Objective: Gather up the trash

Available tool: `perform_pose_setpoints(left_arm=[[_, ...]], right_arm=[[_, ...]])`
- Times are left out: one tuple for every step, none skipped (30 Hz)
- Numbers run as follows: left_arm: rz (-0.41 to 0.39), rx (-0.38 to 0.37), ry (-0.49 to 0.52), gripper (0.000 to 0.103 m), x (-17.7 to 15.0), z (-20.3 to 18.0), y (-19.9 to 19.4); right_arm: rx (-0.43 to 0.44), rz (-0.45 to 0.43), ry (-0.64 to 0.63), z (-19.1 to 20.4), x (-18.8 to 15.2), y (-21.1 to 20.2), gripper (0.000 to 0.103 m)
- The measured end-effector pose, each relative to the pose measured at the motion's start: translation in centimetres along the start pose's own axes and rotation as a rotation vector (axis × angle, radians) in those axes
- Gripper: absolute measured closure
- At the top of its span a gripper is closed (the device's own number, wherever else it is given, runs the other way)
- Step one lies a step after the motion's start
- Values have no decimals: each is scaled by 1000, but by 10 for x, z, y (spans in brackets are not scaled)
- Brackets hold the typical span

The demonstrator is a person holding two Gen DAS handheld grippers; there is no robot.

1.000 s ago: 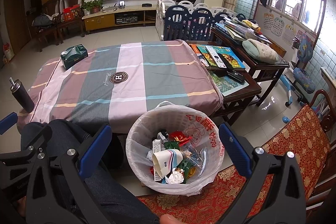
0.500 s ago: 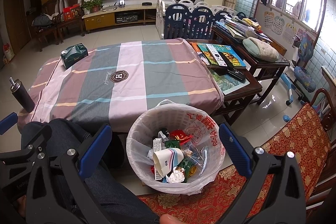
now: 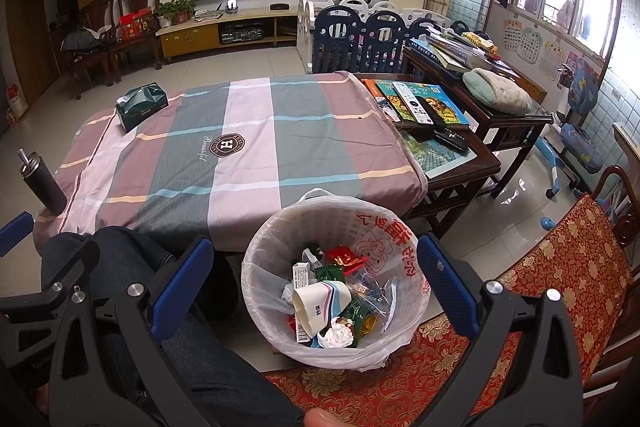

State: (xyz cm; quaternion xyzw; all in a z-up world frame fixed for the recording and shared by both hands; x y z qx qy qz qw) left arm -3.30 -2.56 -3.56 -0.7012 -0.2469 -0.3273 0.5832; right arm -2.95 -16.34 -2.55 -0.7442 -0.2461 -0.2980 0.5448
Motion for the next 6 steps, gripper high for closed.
perform_pose_setpoints(left_arm=[[1,1,-1,3,0,0,0],[3,1,-2,3,0,1,1],[6,2,-4,3,0,2,2],[9,3,-7,3,-1,3,2],[11,3,-9,3,-1,4,3],[12,3,-12,3,-1,6,3]], right_arm=[[0,0,0,0,0,0,3],[1,0,0,0,0,0,3],[1,-1,1,0,-1,-1,4],[1,-2,0,-1,0,0,3],[1,-5,3,0,0,0,4],[8,-15,9,0,1,-2,4]])
Point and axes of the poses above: each gripper's, at about its wrist camera, not at the fingertips, and y roughly the way its jaws point, z to its left, x to its top, the point moved 4 cm from there along y, roughly the way its jaws point, and after that the axes turned 13 degrees about -x, right-handed, at the moved point
